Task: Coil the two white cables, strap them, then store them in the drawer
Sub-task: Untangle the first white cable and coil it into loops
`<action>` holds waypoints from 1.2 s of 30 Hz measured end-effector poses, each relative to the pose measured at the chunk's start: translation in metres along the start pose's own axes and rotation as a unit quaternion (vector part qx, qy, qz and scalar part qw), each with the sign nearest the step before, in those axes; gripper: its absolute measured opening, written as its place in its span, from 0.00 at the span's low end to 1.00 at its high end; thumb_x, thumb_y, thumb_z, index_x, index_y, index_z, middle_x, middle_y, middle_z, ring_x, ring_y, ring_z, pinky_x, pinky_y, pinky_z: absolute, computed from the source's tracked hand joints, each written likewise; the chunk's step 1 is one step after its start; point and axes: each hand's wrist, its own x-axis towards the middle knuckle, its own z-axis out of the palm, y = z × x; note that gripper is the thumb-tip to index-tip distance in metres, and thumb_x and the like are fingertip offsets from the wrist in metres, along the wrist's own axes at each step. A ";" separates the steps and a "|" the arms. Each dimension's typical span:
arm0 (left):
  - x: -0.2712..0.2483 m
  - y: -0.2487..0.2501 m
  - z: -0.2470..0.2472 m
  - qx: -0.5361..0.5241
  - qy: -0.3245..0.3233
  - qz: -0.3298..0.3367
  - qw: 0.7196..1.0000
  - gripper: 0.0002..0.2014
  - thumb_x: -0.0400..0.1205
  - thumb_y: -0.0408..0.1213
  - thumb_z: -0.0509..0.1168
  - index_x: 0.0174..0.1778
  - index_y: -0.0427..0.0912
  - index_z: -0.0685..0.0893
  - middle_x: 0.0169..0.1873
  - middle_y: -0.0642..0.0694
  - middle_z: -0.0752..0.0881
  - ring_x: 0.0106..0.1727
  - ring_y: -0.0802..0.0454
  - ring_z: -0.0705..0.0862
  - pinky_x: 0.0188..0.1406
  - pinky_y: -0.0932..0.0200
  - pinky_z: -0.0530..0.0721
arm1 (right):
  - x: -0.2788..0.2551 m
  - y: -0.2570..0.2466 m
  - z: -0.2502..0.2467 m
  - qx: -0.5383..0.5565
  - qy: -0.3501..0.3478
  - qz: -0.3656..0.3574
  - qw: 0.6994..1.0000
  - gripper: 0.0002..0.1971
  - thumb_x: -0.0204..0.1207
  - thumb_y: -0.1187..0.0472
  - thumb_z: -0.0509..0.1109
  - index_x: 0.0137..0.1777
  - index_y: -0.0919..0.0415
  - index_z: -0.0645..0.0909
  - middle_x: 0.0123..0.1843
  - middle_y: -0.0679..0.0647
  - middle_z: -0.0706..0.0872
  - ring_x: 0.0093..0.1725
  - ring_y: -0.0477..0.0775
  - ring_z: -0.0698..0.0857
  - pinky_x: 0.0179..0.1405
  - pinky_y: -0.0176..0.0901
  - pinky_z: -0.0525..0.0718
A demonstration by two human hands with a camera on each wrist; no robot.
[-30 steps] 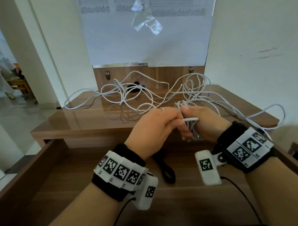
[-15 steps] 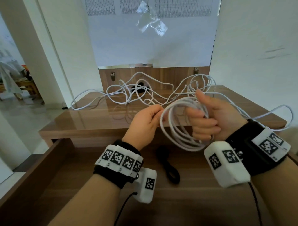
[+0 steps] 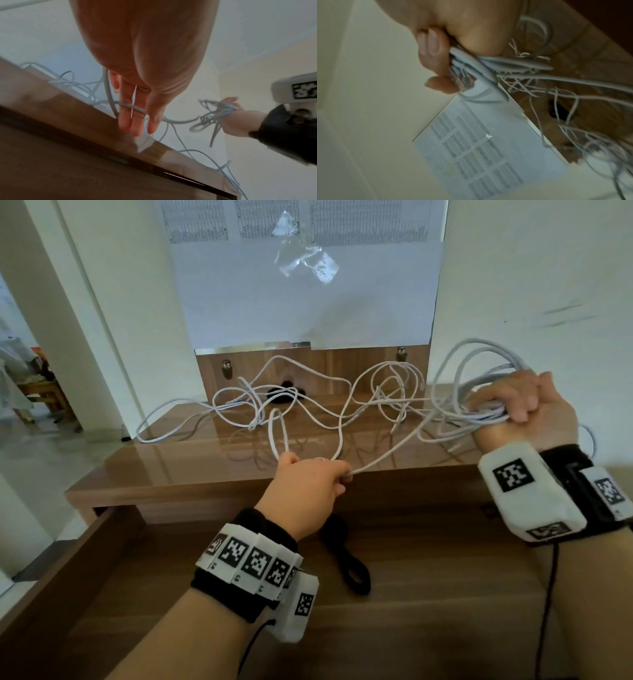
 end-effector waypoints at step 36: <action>-0.005 -0.010 -0.015 -0.171 0.159 -0.032 0.972 0.13 0.81 0.48 0.68 0.32 0.49 0.79 0.27 0.52 0.79 0.32 0.57 0.78 0.34 0.57 0.75 | -0.011 0.034 0.001 -0.257 -0.165 0.423 0.853 0.22 0.86 0.46 0.54 0.37 0.63 0.70 0.21 0.48 0.65 0.16 0.46 0.58 0.18 0.40 0.65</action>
